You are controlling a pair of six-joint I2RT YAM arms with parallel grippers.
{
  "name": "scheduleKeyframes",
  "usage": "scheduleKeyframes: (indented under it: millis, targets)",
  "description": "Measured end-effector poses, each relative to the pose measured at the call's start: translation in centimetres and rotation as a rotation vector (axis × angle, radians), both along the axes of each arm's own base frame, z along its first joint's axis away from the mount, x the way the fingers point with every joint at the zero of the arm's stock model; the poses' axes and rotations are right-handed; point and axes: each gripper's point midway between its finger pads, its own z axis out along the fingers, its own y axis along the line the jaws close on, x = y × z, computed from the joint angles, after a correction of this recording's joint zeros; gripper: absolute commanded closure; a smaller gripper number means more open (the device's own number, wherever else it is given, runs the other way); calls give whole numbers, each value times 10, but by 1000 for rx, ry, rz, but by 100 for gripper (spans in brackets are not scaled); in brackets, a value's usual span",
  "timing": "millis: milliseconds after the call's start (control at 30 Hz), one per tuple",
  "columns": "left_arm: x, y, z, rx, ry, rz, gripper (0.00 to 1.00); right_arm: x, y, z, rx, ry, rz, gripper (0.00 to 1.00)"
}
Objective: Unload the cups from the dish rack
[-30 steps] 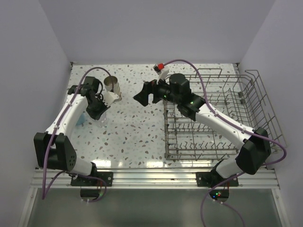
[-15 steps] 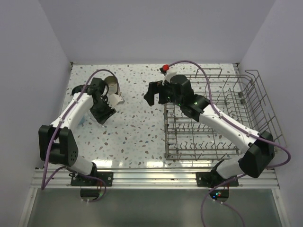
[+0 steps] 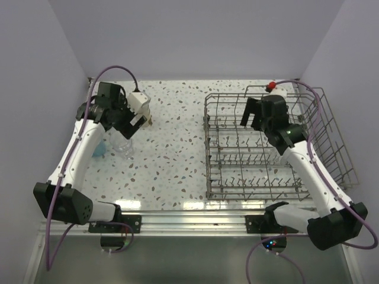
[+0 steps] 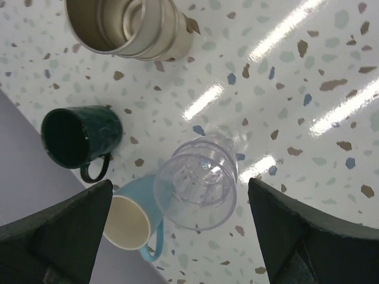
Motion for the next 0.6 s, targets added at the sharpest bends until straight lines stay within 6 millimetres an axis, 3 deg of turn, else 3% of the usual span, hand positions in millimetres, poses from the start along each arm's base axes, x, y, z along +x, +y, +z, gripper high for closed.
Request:
scheduleKeyframes:
  millis: [67, 200, 400, 600]
  targets:
    - [8, 1, 17, -16, -84, 38, 0, -13, -35, -14, -36, 42, -104, 2]
    - [25, 2, 44, -74, -226, 129, 0, -34, -75, -44, -84, 138, -243, 2]
    - [33, -3, 52, -155, -295, 191, 0, -59, -109, -84, -128, 253, -401, 2]
    - [32, -9, 49, -192, -285, 187, 0, -75, -123, -102, -161, 288, -484, 2]
